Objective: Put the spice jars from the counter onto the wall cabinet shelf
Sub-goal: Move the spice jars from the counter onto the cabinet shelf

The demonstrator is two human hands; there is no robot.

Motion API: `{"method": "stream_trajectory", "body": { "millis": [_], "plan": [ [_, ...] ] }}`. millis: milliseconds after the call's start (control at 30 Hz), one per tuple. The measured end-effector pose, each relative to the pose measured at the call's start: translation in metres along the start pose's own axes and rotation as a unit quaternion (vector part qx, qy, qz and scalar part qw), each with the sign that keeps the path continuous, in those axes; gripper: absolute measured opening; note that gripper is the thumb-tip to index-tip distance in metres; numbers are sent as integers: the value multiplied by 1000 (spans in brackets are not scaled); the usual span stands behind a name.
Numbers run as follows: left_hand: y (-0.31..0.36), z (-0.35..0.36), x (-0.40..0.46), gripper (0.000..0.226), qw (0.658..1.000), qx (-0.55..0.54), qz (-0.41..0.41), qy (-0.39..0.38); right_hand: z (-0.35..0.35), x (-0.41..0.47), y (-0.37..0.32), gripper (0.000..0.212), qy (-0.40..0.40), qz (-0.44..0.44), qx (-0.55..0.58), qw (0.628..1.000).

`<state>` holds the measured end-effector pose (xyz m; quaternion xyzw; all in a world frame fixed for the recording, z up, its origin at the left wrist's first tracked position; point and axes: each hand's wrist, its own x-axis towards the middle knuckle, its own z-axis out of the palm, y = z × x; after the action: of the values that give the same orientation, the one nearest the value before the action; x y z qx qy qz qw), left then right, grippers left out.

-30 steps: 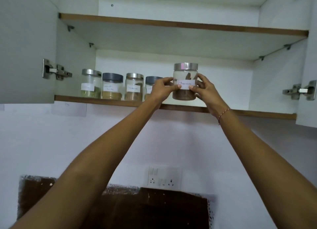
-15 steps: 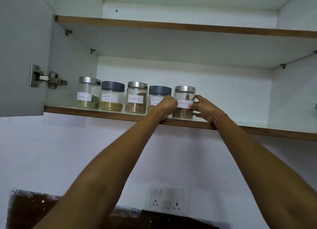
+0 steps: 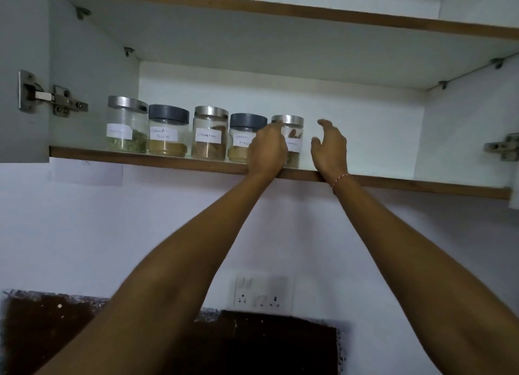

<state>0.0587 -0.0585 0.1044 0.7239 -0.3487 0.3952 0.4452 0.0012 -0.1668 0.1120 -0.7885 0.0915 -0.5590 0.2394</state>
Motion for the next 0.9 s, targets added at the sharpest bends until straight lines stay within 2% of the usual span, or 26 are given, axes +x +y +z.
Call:
{"method": "stream_trajectory", "body": {
  "millis": [100,167,233,367,533,667,767,900],
  "plan": [
    [3,4,-43,50,992,14,120,31,-4,-50,-1,45,84,-68,-21,994],
    [1,14,-87,53,990,21,138,23,-6,-90,6,45,121,-88,-32,988],
    [-4,28,-139,54,992,1,126,-6,-6,-135,20,44,124,-90,-56,987],
    [-19,51,-253,53,993,-37,45,-107,-6,-235,62,43,59,-30,-111,992],
    [-44,66,-375,49,969,-9,24,-244,-19,-355,111,44,-30,69,-152,986],
    [-54,76,-444,50,942,2,-3,-337,-31,-424,144,46,-91,138,-192,967],
    [-58,87,-482,52,917,8,-52,-395,-39,-464,171,48,-145,180,-226,946],
    [-69,105,-520,54,881,-7,-106,-461,-37,-505,206,54,-225,232,-221,920]
  ]
}}
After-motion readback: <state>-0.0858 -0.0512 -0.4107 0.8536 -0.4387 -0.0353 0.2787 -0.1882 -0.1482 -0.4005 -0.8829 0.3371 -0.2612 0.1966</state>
